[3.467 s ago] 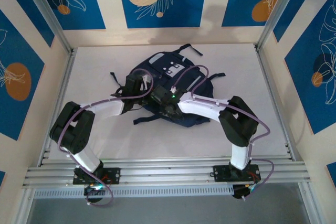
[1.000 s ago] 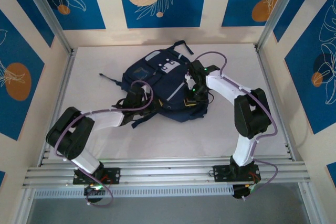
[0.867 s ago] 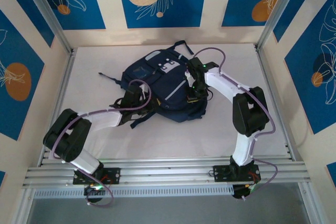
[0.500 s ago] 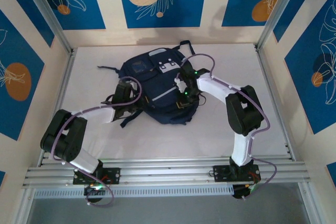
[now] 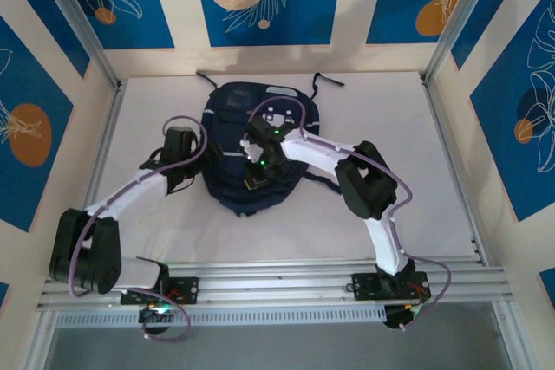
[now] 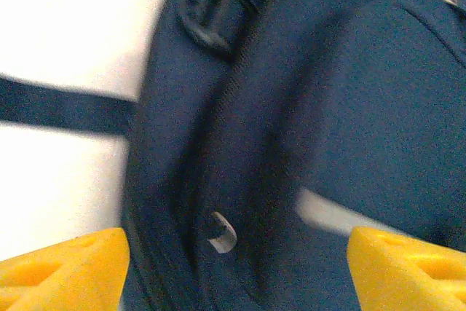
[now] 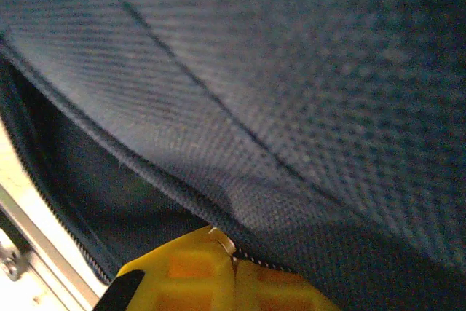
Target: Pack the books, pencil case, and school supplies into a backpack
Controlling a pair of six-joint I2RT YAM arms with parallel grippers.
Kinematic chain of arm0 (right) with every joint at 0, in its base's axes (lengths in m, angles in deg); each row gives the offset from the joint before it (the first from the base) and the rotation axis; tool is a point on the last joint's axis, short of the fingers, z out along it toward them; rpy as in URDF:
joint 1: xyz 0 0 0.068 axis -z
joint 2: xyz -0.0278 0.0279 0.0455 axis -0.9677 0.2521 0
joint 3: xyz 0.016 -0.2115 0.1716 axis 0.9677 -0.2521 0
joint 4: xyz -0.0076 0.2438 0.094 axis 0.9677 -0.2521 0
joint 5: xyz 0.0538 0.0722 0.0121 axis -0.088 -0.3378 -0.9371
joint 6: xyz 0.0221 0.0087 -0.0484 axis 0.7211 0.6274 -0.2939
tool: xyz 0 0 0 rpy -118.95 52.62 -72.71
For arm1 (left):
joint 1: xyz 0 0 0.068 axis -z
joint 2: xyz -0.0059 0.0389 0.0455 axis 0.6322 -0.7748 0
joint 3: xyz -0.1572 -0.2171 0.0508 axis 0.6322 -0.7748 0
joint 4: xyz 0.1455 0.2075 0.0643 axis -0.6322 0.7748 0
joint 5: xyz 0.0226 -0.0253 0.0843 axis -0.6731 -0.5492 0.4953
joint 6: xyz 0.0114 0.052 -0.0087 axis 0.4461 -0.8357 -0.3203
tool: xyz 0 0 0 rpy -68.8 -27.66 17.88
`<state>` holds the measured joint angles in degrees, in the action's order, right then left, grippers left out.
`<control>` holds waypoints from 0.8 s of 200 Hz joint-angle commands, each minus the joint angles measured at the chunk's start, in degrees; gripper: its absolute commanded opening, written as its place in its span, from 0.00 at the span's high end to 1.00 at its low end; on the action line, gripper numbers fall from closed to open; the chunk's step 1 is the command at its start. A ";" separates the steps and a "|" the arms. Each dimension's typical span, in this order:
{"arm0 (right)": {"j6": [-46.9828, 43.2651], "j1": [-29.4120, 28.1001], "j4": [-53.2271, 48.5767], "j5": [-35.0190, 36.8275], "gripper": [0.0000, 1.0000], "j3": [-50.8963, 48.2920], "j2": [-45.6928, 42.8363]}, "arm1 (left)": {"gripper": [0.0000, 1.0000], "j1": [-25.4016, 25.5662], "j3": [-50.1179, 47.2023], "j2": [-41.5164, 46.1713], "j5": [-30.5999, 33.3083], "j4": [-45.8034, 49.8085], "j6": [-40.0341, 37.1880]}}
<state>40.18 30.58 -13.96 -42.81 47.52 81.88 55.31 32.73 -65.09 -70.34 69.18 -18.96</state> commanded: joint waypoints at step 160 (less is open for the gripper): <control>0.35 -3.55 -11.81 0.25 1.00 -4.23 -5.84 | 0.90 1.18 -7.41 -11.43 1.93 -16.73 14.57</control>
<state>45.22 28.31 -8.59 -40.93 47.26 82.67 57.30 25.15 -72.04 -73.70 56.26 -2.51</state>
